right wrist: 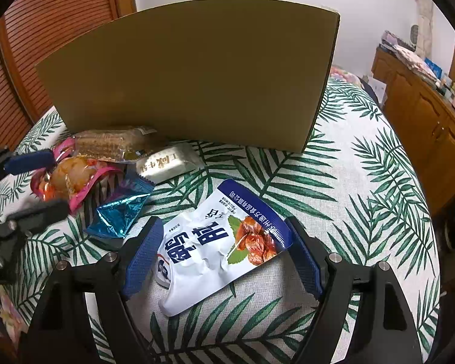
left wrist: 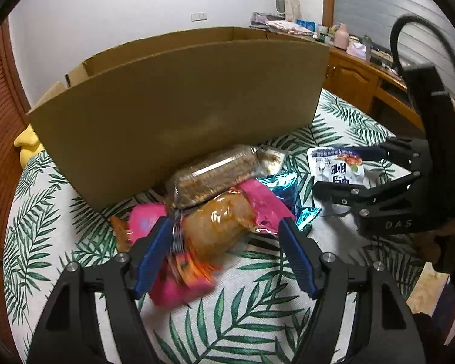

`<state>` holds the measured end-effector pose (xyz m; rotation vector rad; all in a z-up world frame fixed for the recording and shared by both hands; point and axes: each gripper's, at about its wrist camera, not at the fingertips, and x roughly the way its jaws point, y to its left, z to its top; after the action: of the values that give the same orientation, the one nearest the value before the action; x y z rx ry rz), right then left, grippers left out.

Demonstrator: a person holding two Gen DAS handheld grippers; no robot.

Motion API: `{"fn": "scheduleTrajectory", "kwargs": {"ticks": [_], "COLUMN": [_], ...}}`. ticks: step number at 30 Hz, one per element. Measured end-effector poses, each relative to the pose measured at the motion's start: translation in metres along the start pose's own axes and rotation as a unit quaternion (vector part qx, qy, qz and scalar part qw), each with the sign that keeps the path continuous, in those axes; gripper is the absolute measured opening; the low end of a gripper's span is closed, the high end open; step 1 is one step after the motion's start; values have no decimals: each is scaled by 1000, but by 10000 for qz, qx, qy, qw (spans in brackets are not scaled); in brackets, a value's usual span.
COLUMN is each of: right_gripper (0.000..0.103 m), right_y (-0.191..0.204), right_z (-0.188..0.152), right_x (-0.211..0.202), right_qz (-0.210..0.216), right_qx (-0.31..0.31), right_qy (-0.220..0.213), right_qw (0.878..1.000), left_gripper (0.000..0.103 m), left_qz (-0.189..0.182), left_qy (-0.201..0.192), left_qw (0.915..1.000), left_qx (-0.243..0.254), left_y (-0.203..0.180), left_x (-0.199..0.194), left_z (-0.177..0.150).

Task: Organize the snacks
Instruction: 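Close left tool on the pink cake while right approaches blue-white pouch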

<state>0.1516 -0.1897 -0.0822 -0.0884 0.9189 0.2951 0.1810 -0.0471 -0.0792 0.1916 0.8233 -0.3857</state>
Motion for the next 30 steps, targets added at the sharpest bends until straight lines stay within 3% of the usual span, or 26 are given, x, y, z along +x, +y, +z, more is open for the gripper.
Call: {"fn": "scheduleTrajectory", "kwargs": {"ticks": [7, 12, 15, 19, 30], "right_gripper": [82, 82, 82, 82, 83], "right_y": [0, -5, -5, -4, -9], "right_z": [-1, 2, 2, 2, 2], "right_x": [0, 1, 0, 0, -1], "right_qz": [5, 22, 24, 17, 63], "right_qx": [-1, 4, 6, 6, -37], "right_qy": [-1, -2, -4, -9, 25], "right_qw": [10000, 10000, 10000, 10000, 10000], "left_gripper": [73, 72, 66, 46, 43], "left_qz": [-166, -217, -257, -147, -260], "left_qy": [125, 271, 358, 367, 196], "left_qw": [9994, 9993, 9990, 9988, 9994], "left_qx": [-271, -109, 70, 278, 150], "left_y": [3, 1, -4, -8, -5], "left_x": [11, 8, 4, -2, -21], "left_z": [8, 2, -3, -7, -27]}}
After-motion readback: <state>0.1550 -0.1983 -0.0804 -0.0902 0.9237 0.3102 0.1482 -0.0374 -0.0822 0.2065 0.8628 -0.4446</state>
